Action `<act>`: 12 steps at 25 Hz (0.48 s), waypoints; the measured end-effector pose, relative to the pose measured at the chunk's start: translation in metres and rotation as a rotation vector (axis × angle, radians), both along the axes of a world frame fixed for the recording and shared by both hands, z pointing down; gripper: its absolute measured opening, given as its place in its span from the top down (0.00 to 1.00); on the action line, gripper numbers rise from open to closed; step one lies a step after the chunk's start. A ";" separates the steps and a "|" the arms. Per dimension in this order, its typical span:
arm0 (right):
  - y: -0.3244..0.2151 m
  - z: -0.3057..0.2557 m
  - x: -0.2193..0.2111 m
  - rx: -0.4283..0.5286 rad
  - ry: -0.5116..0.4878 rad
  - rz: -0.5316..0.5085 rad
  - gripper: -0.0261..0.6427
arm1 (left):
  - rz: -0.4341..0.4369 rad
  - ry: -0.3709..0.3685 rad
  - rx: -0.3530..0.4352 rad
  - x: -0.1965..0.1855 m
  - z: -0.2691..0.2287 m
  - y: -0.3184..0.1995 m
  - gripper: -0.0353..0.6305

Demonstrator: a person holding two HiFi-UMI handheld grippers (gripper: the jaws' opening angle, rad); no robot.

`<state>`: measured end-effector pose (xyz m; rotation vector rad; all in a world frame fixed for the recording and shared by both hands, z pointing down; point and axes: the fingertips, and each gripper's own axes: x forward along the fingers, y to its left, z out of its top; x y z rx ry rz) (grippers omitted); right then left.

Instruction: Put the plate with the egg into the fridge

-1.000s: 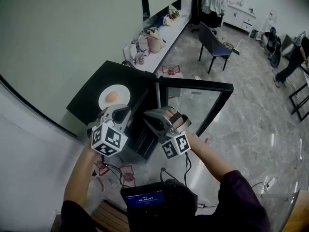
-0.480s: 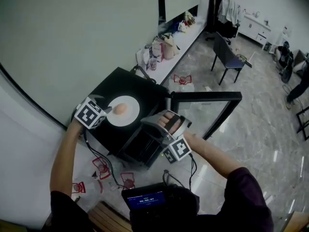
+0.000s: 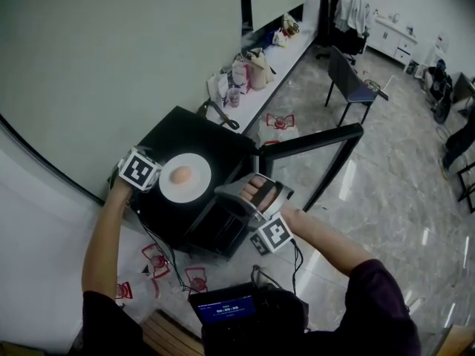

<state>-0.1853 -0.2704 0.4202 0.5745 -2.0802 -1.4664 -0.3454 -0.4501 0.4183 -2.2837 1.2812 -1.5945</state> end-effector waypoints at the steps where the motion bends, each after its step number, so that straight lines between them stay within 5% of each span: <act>1: -0.001 0.002 0.001 -0.001 0.005 0.006 0.79 | 0.008 0.003 -0.003 0.004 0.000 0.001 0.71; 12: 0.002 0.002 -0.005 0.047 0.013 -0.002 0.79 | 0.034 0.080 -0.070 0.034 0.009 0.029 0.71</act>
